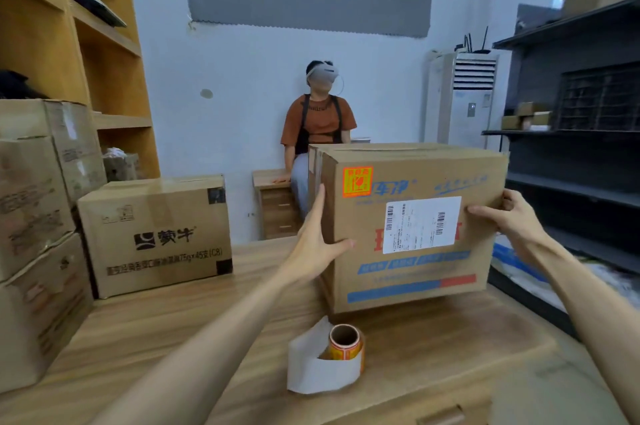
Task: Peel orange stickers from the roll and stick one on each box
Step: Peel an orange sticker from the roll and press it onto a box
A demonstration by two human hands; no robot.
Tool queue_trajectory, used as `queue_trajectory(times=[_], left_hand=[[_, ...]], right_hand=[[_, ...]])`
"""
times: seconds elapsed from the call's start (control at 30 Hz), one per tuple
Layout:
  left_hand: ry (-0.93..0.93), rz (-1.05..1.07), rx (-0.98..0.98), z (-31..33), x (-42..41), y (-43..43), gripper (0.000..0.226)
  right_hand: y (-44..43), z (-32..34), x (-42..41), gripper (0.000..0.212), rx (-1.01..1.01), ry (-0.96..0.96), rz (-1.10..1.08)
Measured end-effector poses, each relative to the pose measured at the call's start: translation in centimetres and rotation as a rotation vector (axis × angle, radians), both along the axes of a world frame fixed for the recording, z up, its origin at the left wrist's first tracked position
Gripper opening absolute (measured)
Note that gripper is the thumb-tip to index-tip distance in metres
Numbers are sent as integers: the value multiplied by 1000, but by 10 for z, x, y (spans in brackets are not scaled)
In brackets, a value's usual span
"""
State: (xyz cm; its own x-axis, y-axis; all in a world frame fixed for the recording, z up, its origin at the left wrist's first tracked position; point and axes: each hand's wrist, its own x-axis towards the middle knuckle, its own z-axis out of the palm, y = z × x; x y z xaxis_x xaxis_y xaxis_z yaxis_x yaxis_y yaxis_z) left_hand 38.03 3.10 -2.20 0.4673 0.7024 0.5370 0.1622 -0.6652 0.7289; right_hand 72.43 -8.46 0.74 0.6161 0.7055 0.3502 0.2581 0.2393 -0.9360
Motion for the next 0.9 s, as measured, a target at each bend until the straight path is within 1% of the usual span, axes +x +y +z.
queue_trajectory(times=[0.13,0.27,0.37,0.47,0.57,0.73,0.9], left_hand=[[0,-38,-40,-19,22,14,120],[9,-26,-55,-37,34,23,120],[7,-18,-58,-46,42,27,120],[8,-22,-74,-52,46,34,120],[1,-39,-93,-56,48,43,120],[59,-55,-101,-53,53,53,123],[93,-47,-88,-51,58,61,124]], right_hand=[[12,-17,23,73,-27,14,-20],[28,-36,39,74,-51,41,-48],[39,-47,50,80,-55,26,-70],[46,-50,56,80,-61,13,-82],[51,-50,60,80,-69,-12,-76],[56,-51,66,78,-83,-47,-111],[58,-51,67,81,-152,-99,-139]])
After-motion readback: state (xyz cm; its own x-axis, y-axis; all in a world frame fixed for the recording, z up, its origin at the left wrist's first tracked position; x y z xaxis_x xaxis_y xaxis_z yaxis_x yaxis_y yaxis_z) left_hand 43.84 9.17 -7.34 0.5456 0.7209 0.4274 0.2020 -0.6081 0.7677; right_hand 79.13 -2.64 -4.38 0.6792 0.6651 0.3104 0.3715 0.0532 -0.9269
